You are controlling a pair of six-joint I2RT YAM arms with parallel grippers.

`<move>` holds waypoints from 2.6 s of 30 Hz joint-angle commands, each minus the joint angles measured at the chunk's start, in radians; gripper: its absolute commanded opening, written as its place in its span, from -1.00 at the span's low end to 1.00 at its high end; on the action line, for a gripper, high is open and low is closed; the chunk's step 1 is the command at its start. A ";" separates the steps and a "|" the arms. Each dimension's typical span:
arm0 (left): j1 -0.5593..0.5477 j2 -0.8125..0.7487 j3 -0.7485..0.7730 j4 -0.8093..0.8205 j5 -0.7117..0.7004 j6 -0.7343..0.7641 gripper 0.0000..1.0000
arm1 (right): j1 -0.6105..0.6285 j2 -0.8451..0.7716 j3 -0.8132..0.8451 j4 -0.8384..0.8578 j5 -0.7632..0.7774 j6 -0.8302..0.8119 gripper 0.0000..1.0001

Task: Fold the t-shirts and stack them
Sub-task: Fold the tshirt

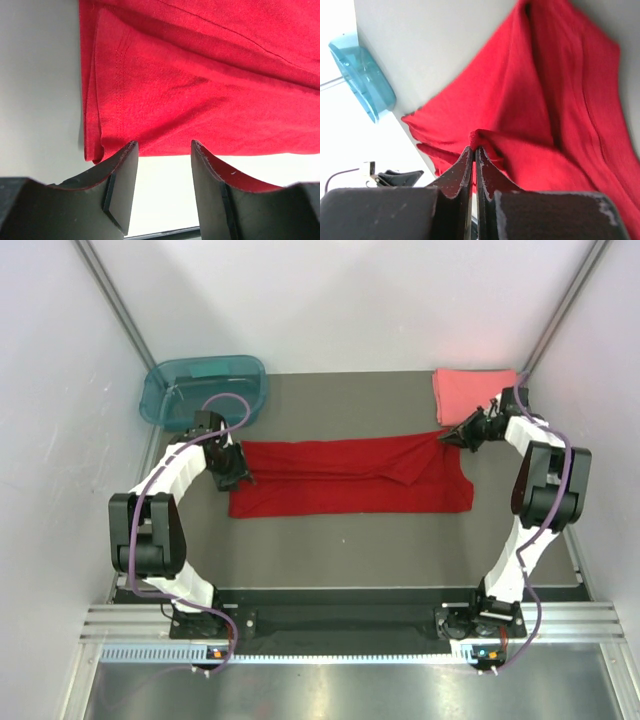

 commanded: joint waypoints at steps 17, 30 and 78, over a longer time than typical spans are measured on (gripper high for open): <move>-0.003 -0.028 0.052 -0.043 -0.006 -0.005 0.03 | 0.044 0.224 0.270 0.055 -0.004 0.047 -0.75; -0.006 -0.041 0.024 -0.037 0.040 -0.005 0.04 | 0.044 -0.010 0.185 -0.302 0.235 -0.320 -0.33; 0.089 0.246 0.222 0.036 -0.010 0.099 -0.16 | 0.188 -0.237 -0.069 -0.351 0.335 -0.449 -0.34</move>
